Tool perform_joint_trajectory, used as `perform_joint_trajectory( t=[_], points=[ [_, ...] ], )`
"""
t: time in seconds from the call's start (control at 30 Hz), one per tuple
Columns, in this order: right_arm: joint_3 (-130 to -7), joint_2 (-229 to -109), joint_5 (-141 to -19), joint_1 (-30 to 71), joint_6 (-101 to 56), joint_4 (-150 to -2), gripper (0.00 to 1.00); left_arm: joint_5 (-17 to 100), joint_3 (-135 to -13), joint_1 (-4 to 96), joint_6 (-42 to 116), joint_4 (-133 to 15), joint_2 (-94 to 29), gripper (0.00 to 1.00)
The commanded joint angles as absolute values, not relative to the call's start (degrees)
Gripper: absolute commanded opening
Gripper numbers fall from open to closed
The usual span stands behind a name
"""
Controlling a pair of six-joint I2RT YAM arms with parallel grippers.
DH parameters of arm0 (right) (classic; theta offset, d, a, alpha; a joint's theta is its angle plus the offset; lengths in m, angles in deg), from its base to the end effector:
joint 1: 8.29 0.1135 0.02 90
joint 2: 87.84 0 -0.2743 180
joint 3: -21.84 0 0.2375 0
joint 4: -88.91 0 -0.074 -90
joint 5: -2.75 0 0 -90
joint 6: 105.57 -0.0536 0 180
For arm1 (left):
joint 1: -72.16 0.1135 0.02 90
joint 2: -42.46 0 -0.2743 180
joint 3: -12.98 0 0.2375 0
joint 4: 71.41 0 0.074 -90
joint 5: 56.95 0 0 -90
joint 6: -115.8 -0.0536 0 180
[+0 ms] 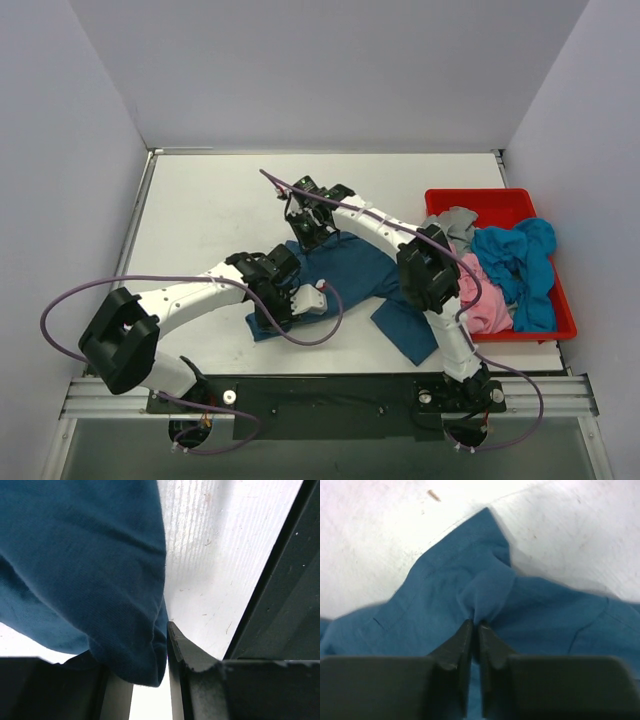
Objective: Fold and stack the t-shirts
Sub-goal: Flatten out the tshirt
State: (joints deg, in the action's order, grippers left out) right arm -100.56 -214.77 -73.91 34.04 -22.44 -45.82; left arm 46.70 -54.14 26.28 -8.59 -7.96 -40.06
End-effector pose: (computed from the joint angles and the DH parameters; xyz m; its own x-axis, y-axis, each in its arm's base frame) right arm 0.3635 0.3479 0.2177 -0.6522 -0.4366 -0.6197 -0.6923 0.6761 0.2522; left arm 0.1564 -0.1794 0.1987 -0.1517 0.9448 -0.2904 0.9877 0.1334 -0.0818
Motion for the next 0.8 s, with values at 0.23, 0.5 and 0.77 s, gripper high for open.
perform_joint_trajectory(
  t=[0.23, 0.5, 0.77],
  points=[
    [-95.55, -200.72, -82.93, 32.05, -22.24, -42.62, 0.00, 45.88, -56.23, 30.32, -9.09, -7.39, -36.90, 0.38],
    [-81.07, -180.23, -81.28, 25.74, -24.35, -42.00, 0.00, 45.62, -59.75, 33.31, -8.57, -8.96, -35.93, 0.90],
    [-72.16, -161.15, -82.24, 19.32, -26.81, -41.21, 0.00, 46.15, -60.37, 35.08, -7.08, -12.65, -36.81, 0.91]
  ],
)
